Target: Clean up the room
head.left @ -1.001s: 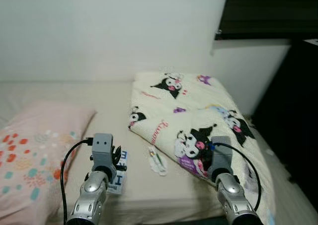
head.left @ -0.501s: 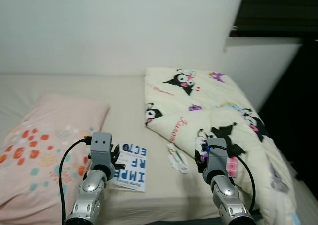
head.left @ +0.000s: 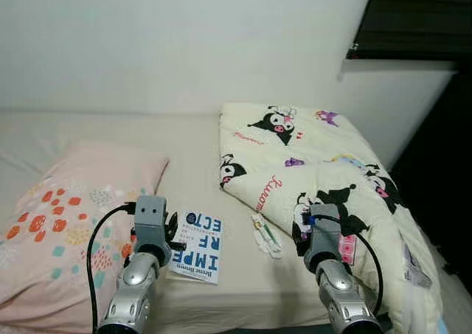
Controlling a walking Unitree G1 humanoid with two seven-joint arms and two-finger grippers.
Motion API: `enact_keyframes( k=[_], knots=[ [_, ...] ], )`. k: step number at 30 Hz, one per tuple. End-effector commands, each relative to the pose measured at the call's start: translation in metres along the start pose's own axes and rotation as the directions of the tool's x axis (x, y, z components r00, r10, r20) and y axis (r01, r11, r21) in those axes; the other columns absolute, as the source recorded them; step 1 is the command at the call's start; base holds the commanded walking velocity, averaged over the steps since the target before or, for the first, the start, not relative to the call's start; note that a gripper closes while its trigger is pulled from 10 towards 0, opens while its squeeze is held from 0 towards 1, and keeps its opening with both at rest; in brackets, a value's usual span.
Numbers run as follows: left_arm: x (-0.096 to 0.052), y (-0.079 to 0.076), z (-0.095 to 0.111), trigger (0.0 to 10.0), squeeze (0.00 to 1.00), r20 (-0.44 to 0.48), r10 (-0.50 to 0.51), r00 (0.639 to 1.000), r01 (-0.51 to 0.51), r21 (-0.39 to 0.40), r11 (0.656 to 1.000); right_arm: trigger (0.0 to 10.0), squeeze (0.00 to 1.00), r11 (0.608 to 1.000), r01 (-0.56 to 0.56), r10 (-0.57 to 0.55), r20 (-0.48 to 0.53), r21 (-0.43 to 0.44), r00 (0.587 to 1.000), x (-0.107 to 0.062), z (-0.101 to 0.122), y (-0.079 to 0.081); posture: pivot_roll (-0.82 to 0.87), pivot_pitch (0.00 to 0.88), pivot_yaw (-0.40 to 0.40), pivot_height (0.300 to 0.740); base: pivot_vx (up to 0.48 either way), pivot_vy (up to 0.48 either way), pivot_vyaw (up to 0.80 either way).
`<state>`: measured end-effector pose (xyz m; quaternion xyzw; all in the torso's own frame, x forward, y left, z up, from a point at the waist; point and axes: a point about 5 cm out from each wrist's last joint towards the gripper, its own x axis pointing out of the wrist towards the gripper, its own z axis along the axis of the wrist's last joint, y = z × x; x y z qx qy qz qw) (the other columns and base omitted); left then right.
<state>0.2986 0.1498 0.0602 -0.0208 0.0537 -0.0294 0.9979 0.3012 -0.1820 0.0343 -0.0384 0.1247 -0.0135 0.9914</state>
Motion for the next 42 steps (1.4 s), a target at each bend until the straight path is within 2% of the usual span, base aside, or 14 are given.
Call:
enact_keyframes(
  k=[1, 5, 42],
  knots=[
    [-0.0017, -0.0035, 0.0010, 10.0, 0.00, 0.019, -0.013, 1.000, 0.013, -0.009, 1.000, 10.0, 0.00, 1.000, -0.002, 0.002, 0.011, -0.001, 1.000, -0.0008, 0.0004, -0.0008, -0.01, 0.000, -0.049, 0.740, 0.000, 0.000, 0.00],
    [-0.0018, -0.0036, 0.0011, 10.0, 0.00, 0.022, -0.020, 1.000, 0.021, -0.015, 1.000, 10.0, 0.00, 1.000, -0.003, 0.003, 0.010, -0.002, 1.000, -0.0009, 0.0001, -0.0006, -0.01, 0.000, -0.049, 0.740, 0.000, 0.000, 0.00],
    [-0.0001, -0.0036, 0.0036, 10.0, 0.00, 0.026, -0.033, 0.999, 0.034, -0.043, 0.998, 10.0, 0.00, 1.000, -0.005, 0.005, 0.002, -0.006, 1.000, 0.0002, 0.0003, -0.0008, -0.01, 0.003, -0.047, 0.740, 0.267, 0.000, 0.00]
  ],
)
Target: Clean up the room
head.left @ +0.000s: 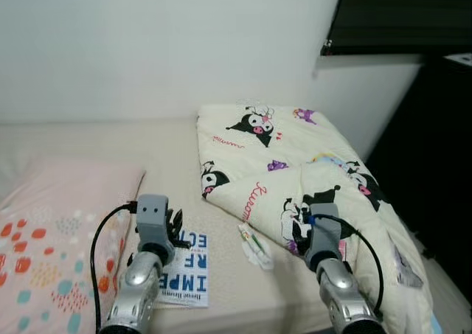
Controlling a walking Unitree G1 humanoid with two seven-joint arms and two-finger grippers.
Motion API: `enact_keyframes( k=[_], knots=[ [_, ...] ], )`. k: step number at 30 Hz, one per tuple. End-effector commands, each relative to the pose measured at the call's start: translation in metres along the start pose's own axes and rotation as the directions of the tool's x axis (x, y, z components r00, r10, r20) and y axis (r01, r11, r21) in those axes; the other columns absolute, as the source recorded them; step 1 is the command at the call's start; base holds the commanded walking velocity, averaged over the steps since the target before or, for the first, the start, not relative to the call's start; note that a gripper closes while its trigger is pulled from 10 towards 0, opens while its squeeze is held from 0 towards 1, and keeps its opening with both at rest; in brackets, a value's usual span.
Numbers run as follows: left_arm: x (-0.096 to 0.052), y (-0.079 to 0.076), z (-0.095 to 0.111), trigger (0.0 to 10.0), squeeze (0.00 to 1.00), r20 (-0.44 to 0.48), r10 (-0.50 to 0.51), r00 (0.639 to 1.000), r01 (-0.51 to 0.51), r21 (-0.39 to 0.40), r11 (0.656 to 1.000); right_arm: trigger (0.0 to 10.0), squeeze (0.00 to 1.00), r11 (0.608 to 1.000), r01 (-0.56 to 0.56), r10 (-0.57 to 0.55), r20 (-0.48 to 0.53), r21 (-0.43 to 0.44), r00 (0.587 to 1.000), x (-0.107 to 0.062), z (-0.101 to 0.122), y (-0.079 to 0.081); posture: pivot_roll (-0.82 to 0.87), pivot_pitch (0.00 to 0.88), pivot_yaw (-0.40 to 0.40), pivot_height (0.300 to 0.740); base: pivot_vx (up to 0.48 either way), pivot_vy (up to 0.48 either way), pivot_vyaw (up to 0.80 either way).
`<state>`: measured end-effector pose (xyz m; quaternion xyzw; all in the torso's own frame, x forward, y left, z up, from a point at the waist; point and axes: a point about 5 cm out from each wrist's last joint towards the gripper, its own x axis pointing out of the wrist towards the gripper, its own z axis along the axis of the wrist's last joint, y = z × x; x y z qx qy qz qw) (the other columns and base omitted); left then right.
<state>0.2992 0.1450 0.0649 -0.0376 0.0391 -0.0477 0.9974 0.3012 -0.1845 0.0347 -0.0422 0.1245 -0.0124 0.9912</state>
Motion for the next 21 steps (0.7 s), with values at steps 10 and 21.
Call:
enact_keyframes(
  k=[10, 21],
  knots=[
    [-0.0003, 0.0017, -0.0009, 10.0, 0.00, -0.005, 0.009, 1.000, -0.009, -0.010, 1.000, 10.0, 0.00, 1.000, -0.004, 0.004, -0.001, 0.001, 1.000, -0.0001, -0.0007, 0.0019, -0.01, 0.005, -0.047, 0.740, 0.207, 0.000, 0.00],
    [-0.0011, 0.0035, -0.0013, 10.0, 0.00, -0.005, 0.026, 1.000, -0.026, -0.015, 1.000, 10.0, 0.00, 1.000, -0.012, 0.012, -0.001, 0.000, 1.000, 0.0002, -0.0001, 0.0035, -0.01, 0.012, -0.051, 0.740, 0.000, 0.000, 0.00]
  ],
)
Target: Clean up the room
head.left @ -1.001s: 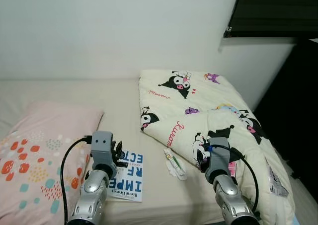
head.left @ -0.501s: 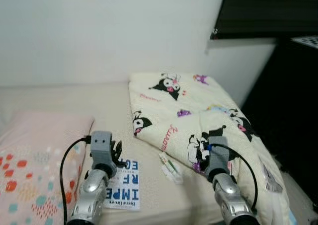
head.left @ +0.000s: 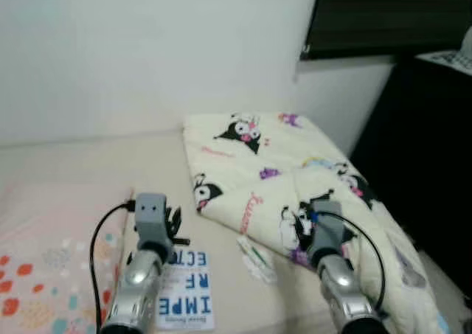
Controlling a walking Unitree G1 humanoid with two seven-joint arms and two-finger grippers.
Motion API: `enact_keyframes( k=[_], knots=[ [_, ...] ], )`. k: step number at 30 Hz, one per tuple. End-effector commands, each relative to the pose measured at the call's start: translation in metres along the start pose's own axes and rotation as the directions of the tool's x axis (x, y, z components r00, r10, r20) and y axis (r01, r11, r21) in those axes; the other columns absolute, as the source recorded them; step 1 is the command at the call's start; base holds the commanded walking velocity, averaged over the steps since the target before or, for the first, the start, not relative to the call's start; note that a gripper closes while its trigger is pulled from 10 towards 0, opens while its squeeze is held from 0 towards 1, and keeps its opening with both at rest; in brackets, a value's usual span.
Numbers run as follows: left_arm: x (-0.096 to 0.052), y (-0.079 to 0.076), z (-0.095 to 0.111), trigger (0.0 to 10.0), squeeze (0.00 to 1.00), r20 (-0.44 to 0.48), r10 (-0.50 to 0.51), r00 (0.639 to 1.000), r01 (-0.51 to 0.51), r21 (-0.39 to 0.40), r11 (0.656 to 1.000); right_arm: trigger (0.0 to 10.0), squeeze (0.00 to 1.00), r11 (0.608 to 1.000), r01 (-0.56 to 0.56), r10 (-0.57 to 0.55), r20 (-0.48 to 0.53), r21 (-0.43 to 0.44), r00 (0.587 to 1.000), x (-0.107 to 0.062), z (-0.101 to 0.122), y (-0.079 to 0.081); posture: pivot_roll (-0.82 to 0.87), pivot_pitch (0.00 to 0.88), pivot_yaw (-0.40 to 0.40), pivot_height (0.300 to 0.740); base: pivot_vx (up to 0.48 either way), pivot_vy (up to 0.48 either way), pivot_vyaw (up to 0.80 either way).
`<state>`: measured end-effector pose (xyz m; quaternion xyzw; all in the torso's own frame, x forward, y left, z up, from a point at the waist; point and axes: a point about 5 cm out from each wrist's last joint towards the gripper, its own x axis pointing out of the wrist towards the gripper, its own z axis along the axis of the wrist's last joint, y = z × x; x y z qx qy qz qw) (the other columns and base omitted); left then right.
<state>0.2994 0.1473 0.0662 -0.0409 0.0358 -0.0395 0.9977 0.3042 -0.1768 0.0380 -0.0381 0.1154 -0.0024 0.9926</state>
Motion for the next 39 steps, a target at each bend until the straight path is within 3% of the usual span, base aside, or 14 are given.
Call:
enact_keyframes(
  k=[1, 11, 17, 26, 39],
  knots=[
    [-0.0010, 0.0013, -0.0028, 10.0, 0.00, -0.012, 0.011, 1.000, -0.011, -0.009, 1.000, 10.0, 0.00, 1.000, 0.009, -0.009, -0.020, -0.006, 1.000, -0.0018, -0.0047, -0.0040, -0.01, 0.012, -0.051, 0.740, 0.000, 0.000, 0.00],
    [-0.0028, 0.0054, -0.0056, 10.0, 0.00, -0.032, 0.039, 0.999, -0.039, 0.000, 0.999, 10.0, 0.00, 0.999, -0.011, 0.010, -0.019, -0.032, 1.000, -0.0004, -0.0032, 0.0003, -0.01, 0.017, -0.050, 0.740, 0.000, 0.000, 0.00],
    [-0.0031, 0.0071, -0.0061, 10.0, 0.00, -0.036, 0.041, 0.999, -0.041, 0.006, 0.999, 10.0, 0.00, 1.000, 0.000, 0.000, -0.014, 0.020, 1.000, 0.0012, -0.0001, -0.0005, -0.01, 0.018, -0.045, 0.740, 0.000, 0.000, 0.00],
    [-0.0031, 0.0025, -0.0074, 10.0, 0.00, -0.062, 0.003, 0.998, -0.007, -0.066, 0.998, 10.0, 0.00, 0.999, 0.005, -0.005, -0.005, 0.047, 1.000, 0.0003, 0.0007, -0.0045, -0.01, 0.023, -0.042, 0.700, 0.000, 0.000, 0.00],
    [-0.0052, -0.0010, -0.0084, 10.0, 0.00, -0.074, -0.051, 0.996, 0.045, -0.078, 0.996, 10.0, 0.00, 0.999, -0.008, 0.009, -0.009, 0.047, 1.000, 0.0008, 0.0005, -0.0018, -0.01, 0.018, -0.048, 0.655, 0.000, 0.000, 0.00]
  ],
)
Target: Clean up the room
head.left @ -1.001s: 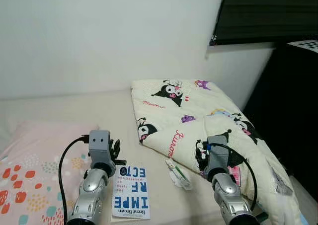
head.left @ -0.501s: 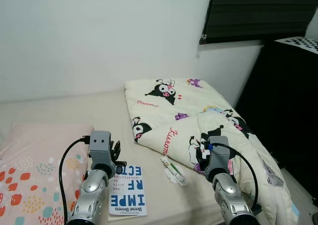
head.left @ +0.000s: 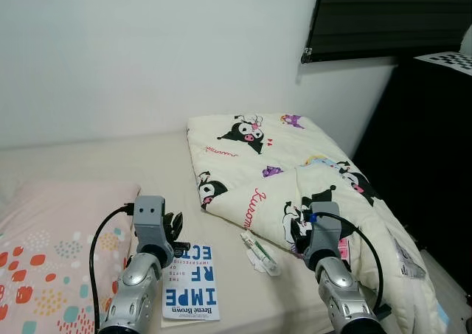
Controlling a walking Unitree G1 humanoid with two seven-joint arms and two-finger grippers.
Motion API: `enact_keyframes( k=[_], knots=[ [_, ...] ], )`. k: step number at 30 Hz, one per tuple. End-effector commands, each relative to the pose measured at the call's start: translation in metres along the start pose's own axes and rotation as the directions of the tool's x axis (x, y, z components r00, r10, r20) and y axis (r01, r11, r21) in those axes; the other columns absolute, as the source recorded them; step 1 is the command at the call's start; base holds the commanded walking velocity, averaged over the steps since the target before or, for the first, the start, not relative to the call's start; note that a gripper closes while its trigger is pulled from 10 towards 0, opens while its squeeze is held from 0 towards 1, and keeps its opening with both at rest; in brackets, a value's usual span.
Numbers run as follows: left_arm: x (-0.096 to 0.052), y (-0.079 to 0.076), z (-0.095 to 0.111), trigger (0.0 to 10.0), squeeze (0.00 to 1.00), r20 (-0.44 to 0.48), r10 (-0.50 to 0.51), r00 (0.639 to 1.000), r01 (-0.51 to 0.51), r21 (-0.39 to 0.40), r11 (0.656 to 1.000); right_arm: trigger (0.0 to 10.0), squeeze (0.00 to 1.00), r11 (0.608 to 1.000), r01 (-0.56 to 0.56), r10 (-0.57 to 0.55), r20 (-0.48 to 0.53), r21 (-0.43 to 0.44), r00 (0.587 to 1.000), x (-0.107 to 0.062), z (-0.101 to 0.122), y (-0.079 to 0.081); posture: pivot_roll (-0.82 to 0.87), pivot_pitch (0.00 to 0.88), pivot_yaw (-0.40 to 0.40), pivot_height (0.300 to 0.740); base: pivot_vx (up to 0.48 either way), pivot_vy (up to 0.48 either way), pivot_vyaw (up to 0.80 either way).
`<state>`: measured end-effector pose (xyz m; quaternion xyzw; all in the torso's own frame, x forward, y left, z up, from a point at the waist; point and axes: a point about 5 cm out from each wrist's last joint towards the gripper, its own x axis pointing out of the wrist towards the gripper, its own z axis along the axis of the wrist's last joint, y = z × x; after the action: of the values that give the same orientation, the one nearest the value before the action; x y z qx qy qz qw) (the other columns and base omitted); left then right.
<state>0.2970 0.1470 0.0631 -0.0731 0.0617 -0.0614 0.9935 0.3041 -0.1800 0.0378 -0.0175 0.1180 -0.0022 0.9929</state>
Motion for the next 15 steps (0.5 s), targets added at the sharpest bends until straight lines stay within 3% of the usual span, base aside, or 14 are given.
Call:
enact_keyframes(
  k=[1, 15],
  knots=[
    [-0.0030, -0.0008, -0.0059, 10.0, 0.00, -0.029, -0.007, 1.000, 0.006, -0.014, 1.000, 10.0, 0.00, 1.000, -0.005, 0.005, -0.004, 0.006, 1.000, 0.0009, 0.0007, 0.0017, 0.00, 0.016, -0.049, 0.650, 0.000, 0.000, 0.00],
    [-0.0061, -0.0004, -0.0112, 10.0, 0.00, -0.058, -0.017, 0.998, 0.019, 0.048, 0.999, 10.0, 0.00, 1.000, -0.017, 0.017, -0.008, -0.001, 1.000, -0.0006, -0.0017, 0.0040, 0.00, 0.008, -0.050, 0.620, 0.000, 0.000, 0.00]
  ],
)
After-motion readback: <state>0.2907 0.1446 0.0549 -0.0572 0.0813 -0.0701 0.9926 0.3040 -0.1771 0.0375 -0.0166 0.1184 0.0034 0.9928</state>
